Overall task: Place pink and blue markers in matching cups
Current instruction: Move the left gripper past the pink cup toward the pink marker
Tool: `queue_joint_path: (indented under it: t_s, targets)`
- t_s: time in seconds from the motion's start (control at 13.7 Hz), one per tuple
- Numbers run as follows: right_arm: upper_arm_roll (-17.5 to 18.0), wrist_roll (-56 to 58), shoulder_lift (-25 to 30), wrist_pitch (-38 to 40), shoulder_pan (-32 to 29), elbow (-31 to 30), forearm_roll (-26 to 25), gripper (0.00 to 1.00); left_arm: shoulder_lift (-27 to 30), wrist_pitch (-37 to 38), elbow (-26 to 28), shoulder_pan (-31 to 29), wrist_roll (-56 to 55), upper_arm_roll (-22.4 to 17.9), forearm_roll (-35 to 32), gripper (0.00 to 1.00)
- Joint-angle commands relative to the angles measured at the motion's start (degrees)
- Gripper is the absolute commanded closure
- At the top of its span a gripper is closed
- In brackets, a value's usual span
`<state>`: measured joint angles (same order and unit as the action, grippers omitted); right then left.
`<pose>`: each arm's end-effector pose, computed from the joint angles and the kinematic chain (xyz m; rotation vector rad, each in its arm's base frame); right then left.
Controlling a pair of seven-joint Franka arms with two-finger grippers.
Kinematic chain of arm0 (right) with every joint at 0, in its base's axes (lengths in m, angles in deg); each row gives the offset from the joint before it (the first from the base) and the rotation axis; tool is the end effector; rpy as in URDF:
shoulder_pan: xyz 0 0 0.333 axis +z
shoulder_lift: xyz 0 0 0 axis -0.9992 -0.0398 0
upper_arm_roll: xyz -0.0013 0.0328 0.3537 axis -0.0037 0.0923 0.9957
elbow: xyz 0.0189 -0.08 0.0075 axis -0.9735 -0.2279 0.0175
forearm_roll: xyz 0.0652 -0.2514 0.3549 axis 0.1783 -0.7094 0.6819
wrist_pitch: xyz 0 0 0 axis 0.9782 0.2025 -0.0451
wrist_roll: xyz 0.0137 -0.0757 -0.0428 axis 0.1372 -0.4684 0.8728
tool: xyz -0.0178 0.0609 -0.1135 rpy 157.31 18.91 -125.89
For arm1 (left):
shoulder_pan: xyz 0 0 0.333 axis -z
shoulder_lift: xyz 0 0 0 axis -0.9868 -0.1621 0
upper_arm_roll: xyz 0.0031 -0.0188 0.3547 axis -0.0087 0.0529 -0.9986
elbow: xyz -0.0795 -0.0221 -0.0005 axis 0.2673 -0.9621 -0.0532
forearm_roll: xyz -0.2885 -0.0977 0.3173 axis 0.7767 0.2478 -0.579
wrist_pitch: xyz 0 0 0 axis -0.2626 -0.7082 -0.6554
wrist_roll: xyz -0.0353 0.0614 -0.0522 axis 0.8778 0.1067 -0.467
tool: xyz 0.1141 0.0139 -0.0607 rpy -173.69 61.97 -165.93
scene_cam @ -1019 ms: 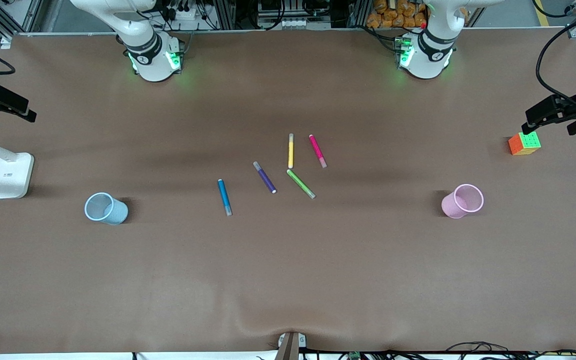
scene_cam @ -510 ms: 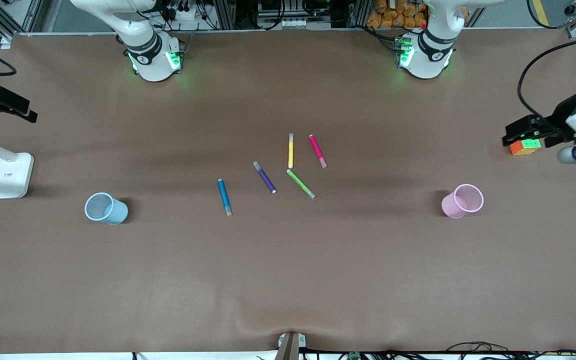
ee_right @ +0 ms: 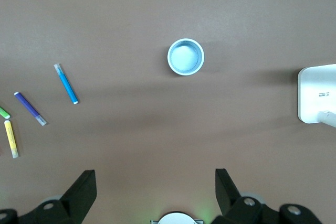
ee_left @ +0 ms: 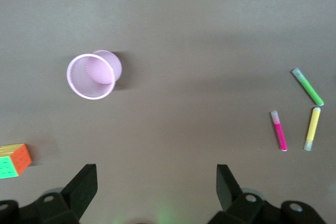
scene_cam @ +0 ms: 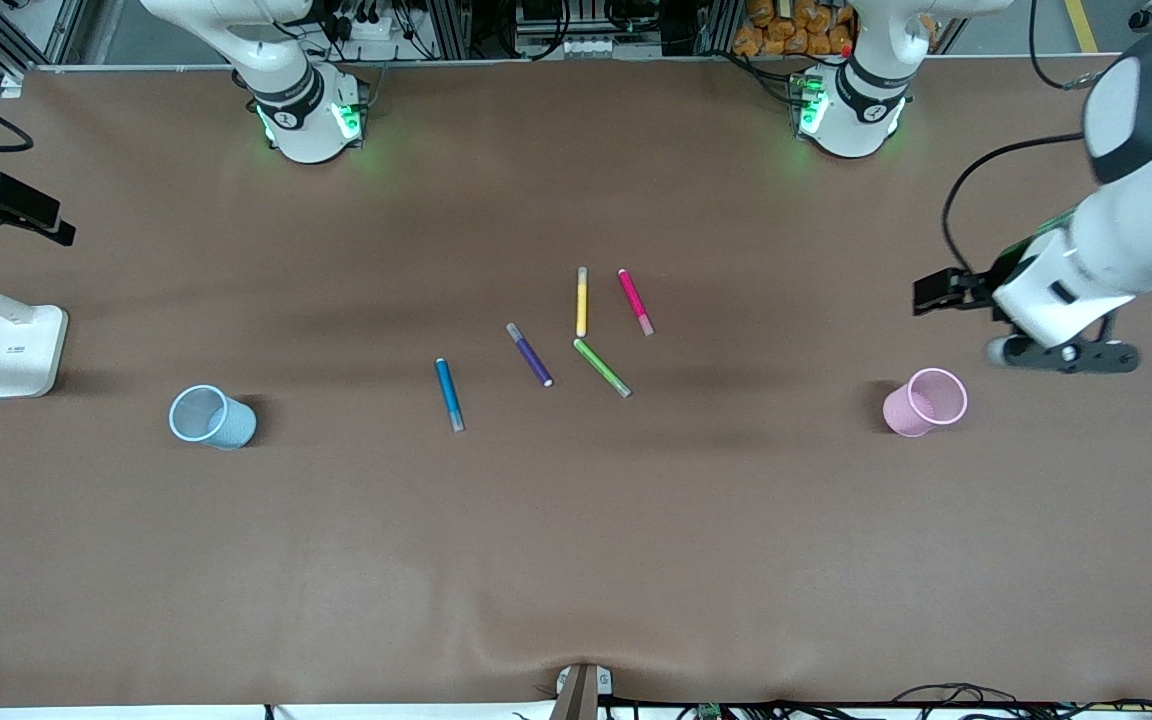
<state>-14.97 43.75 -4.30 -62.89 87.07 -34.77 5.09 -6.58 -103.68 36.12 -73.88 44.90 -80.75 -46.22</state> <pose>0.5758 -0.0402 0.6649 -3.0808 0.0989 0.1372 0.6388 -0.1165 0.5349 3.0820 -0.0861 -0.2330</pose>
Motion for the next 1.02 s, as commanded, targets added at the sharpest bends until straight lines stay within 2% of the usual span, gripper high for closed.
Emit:
queue_joint_path:
  t_s: [0.0,0.95]
  targets:
    - [0.61,0.3,0.15,-0.21,-0.76,-0.31,0.85,0.0,-1.42,-1.59,-0.97,0.33,-3.12,0.98,0.86,0.0]
    - [0.61,0.3,0.15,0.14,-0.85,-0.31,0.85,0.0,-13.55,-13.46,0.17,15.43,-30.61,1.07,1.21,0.0]
